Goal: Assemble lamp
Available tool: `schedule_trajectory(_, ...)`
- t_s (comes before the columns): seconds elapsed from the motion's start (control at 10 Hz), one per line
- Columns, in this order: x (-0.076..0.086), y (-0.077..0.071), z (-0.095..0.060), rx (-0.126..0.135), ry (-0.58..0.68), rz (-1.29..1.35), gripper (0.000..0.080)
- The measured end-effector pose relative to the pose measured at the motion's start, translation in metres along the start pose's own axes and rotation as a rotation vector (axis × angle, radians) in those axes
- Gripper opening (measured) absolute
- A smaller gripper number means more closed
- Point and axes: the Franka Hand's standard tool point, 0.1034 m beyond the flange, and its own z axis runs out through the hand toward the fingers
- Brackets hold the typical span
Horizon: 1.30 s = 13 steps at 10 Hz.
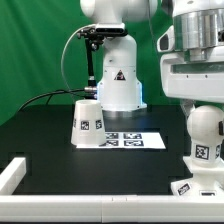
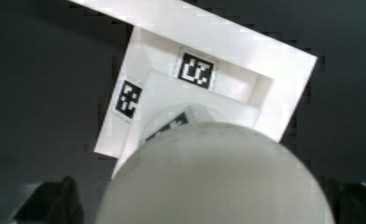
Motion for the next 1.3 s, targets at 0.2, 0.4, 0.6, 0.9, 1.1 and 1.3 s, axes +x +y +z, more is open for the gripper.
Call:
schedule_trajectory(0.2,-0.0048,-0.0014,0.0001,-0.011,-0.016,-0.262,0.0698)
schedule_trajectory(0.4,-0.0037,-0.0008,0.0001,-0.011,-0.015,-0.353,0.0699)
schedule_trajectory(0.6,-0.0021,0.0001,0.0000,-0.016,-0.011,-0.490,0.0699)
schedule_trajectory(0.9,-0.0022,-0.0017,-0.0008,-0.058,0.004,-1.033,0.0699)
schedule_trajectory(1.1,0.0024,0.0006,-0.0012,-0.064,0.004,-1.140,0.0699)
schedule_trajectory(1.3,0.0046,0.0022,-0.0011,-0.077,0.003,-1.277,0.0699)
